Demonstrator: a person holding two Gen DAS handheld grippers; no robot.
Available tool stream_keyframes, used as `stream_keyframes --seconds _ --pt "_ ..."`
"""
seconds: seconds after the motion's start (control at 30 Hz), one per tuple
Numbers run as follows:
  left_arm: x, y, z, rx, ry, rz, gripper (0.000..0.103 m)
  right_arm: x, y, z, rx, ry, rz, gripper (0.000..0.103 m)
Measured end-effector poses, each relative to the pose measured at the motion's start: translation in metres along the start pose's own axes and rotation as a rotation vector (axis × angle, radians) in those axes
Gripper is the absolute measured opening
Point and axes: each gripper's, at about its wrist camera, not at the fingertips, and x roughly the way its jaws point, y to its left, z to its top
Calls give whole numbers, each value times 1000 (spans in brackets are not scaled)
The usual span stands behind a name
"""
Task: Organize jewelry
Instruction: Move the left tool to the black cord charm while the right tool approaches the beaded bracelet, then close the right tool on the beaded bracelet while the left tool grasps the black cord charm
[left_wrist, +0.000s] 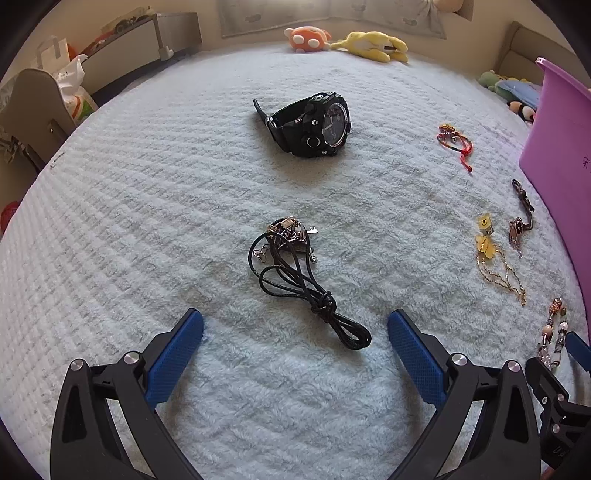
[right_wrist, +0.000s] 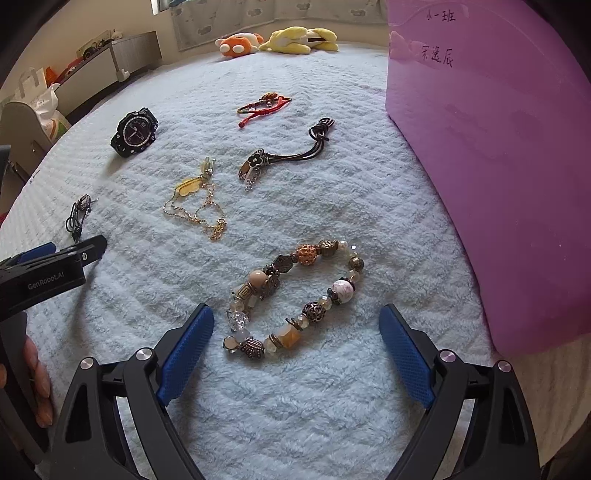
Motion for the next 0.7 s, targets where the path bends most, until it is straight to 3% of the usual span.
stream_keyframes --seconds 0.43,0.57,0.7 --pt "9 -4 11 4 -30 10 96 3 1 3 -4 -11 6 88" --pt "4 -3 8 8 -39 -4 87 1 0 3 -5 -13 18 82" --pt "-5 -8 2 38 -60 -20 67 -3 4 0 -22 -25 21 68"
